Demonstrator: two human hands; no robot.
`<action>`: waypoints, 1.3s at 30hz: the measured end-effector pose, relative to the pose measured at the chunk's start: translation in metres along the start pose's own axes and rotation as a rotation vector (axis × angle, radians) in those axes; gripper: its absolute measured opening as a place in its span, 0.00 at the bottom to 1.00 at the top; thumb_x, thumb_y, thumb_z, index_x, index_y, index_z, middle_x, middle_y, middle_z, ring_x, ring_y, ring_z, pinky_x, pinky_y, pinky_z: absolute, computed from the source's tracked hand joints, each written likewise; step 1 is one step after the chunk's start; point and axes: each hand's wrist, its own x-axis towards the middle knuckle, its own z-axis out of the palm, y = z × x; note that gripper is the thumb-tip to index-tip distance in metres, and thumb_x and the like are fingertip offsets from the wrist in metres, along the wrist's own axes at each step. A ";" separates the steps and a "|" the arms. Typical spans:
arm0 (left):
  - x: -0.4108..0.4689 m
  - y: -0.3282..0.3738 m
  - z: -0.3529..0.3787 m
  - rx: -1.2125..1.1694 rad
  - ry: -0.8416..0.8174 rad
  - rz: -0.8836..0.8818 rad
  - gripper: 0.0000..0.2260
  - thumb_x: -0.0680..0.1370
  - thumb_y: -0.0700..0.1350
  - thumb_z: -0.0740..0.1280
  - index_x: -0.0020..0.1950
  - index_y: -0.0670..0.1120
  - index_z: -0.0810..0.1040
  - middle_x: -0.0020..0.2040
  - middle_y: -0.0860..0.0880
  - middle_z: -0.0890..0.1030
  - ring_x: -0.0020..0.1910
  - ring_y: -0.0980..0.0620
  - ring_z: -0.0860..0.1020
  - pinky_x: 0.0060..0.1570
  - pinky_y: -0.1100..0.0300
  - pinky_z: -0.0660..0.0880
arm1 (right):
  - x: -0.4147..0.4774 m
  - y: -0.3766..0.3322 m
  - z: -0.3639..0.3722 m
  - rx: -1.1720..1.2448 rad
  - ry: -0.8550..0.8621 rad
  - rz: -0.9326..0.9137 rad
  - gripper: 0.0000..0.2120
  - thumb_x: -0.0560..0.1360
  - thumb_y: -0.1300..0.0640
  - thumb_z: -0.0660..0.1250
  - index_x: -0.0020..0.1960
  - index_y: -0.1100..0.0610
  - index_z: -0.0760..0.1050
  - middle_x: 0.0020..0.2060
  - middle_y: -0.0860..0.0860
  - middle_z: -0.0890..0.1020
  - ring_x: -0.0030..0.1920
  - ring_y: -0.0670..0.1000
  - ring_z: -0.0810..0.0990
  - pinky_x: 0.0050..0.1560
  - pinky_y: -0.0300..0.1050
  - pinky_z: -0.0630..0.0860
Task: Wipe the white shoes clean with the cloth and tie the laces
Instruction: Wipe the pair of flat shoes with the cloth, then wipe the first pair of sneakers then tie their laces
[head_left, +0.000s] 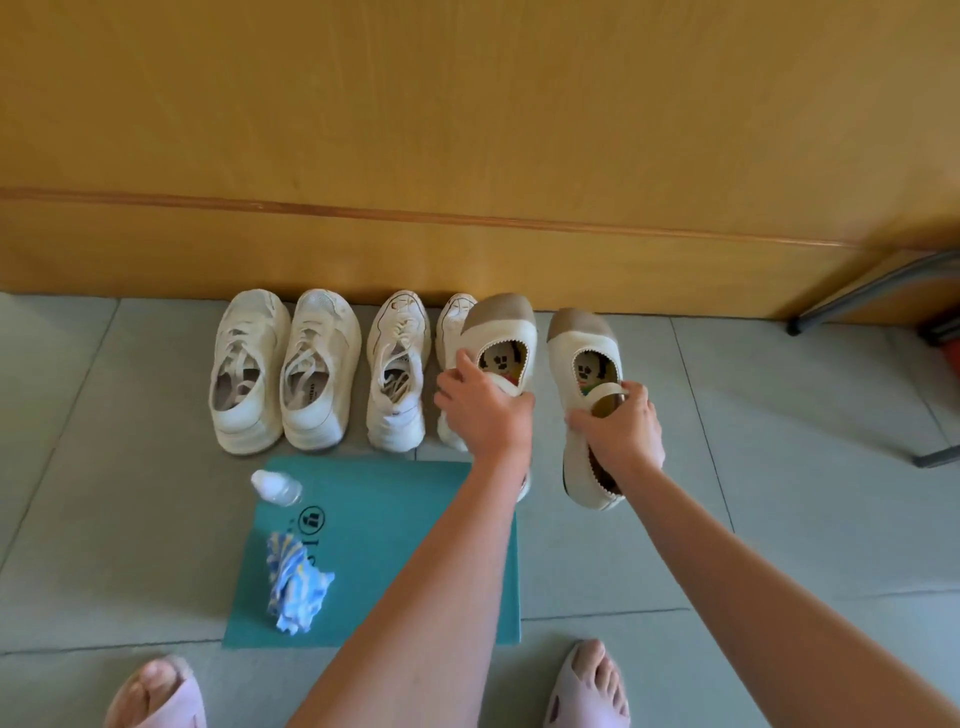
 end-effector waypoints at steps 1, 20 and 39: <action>0.008 0.010 0.011 0.004 -0.012 -0.016 0.39 0.67 0.47 0.75 0.73 0.45 0.60 0.66 0.41 0.65 0.62 0.42 0.66 0.54 0.51 0.70 | 0.014 -0.002 -0.002 -0.001 0.004 -0.001 0.35 0.67 0.49 0.72 0.69 0.54 0.61 0.62 0.54 0.72 0.62 0.57 0.71 0.56 0.55 0.72; 0.103 0.011 0.182 0.131 -0.052 -0.148 0.36 0.69 0.49 0.75 0.70 0.44 0.59 0.66 0.41 0.64 0.64 0.41 0.65 0.58 0.51 0.68 | 0.178 0.054 0.063 -0.038 0.006 0.061 0.37 0.67 0.49 0.72 0.70 0.54 0.60 0.61 0.55 0.71 0.63 0.57 0.69 0.54 0.52 0.70; 0.113 -0.002 0.196 0.111 -0.038 -0.065 0.36 0.69 0.50 0.75 0.70 0.44 0.61 0.64 0.41 0.65 0.63 0.42 0.66 0.56 0.52 0.69 | 0.193 0.057 0.082 -0.098 -0.006 0.013 0.37 0.68 0.46 0.72 0.71 0.54 0.59 0.64 0.54 0.71 0.64 0.57 0.69 0.56 0.52 0.71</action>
